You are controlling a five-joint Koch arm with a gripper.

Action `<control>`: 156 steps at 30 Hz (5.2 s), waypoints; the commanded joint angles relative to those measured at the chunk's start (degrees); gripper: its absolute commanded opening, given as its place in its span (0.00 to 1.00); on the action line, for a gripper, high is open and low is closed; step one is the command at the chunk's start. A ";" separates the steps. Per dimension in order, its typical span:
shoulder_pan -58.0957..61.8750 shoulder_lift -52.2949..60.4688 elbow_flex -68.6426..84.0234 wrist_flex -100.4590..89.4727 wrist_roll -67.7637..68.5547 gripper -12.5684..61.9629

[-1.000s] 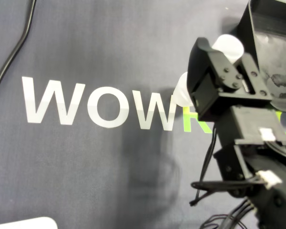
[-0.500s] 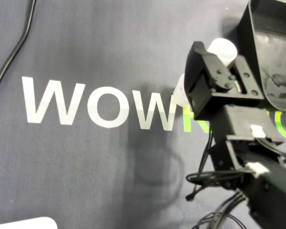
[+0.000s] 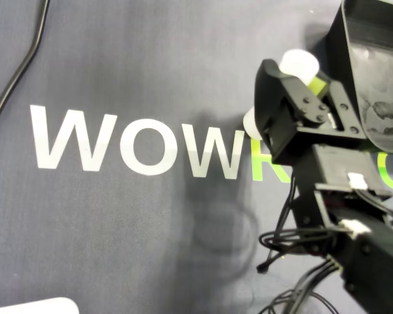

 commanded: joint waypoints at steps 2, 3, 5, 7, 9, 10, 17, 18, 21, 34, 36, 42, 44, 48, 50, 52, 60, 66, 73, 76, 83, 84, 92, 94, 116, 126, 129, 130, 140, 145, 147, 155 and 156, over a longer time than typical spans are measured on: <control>1.23 2.37 -1.05 -5.10 0.44 0.52; 1.58 2.46 -1.05 -5.19 0.53 0.52; 2.02 2.37 -0.79 -5.19 0.62 0.52; 2.11 1.85 0.09 -5.27 0.79 0.52; 1.85 1.05 1.41 -6.86 0.79 0.52; 1.58 0.62 2.02 -8.09 0.79 0.52; -0.62 2.90 2.37 -10.81 2.20 0.52; -1.05 4.66 2.20 -10.63 3.25 0.52; -2.11 9.84 2.11 -7.65 10.90 0.52; 3.60 21.27 5.19 19.34 72.86 0.61; 3.60 21.18 8.26 19.07 75.06 0.62; 2.02 21.01 13.18 18.81 82.44 0.62; 0.70 21.09 14.24 18.81 82.71 0.62; -0.62 20.30 15.64 18.02 83.23 0.62; -0.88 19.51 16.96 15.82 83.23 0.62; -1.05 18.72 17.93 15.03 83.23 0.62; -1.05 17.75 22.24 15.03 83.23 0.62; -0.44 20.30 23.55 18.81 84.29 0.62; -3.25 43.68 17.67 50.71 87.28 0.60; -2.99 43.68 14.85 56.95 87.45 0.60; -1.41 43.68 21.88 55.37 86.75 0.63; -1.41 43.68 23.38 53.53 86.75 0.63; -1.32 43.68 27.25 46.67 86.66 0.62; -1.41 43.68 27.33 46.41 86.57 0.62; -1.32 43.68 27.95 44.91 86.57 0.62; -1.32 43.68 27.95 44.91 86.57 0.62; -1.32 43.68 27.95 44.91 86.57 0.62; -1.32 43.68 27.95 44.91 86.57 0.62; -1.32 43.68 27.95 44.91 86.57 0.62; -1.32 43.68 27.95 44.91 86.57 0.62; -1.41 43.68 27.95 44.91 86.57 0.62; -1.32 43.68 27.95 44.91 86.57 0.62; -1.32 43.68 27.95 44.91 86.57 0.62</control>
